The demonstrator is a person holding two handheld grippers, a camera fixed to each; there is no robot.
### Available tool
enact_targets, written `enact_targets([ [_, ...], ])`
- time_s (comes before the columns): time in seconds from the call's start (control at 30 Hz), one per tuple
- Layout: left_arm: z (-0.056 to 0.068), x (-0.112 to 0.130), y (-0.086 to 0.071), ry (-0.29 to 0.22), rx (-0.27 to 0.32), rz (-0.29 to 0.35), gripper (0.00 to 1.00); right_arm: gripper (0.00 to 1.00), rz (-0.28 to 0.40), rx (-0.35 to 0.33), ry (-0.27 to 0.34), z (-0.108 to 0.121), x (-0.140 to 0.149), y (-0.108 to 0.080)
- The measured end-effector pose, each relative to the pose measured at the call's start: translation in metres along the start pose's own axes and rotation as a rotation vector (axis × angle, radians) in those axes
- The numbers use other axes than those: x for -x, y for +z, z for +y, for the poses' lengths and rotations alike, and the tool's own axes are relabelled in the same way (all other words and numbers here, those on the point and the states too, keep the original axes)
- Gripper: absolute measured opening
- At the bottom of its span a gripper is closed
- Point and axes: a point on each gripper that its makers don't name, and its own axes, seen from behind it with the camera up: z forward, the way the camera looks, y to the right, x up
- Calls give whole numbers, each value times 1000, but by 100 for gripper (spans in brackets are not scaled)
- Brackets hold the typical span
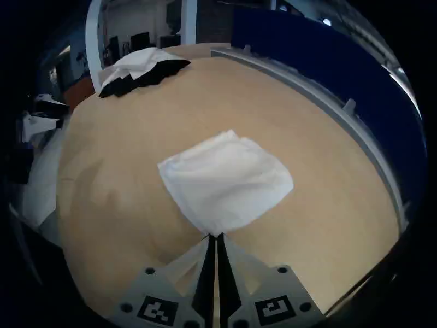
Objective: Fold towel
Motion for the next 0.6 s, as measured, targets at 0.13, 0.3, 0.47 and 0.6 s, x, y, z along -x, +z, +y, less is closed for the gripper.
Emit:
enact_targets([
  [0.13, 0, -5, 0, 1, 2, 10, 91, 2, 38, 22, -25, 12, -29, -18],
  [0.3, 0, -11, 1, 5, 7, 23, 91, 2, 86, 54, -50, 29, -68, -42],
  [0.47, 2, -17, 1, 9, 14, 33, 91, 2, 139, 69, -58, 39, -100, -70],
  [0.6, 5, -20, 1, 12, 22, 38, 91, 2, 165, 82, -67, 46, -116, -91],
])
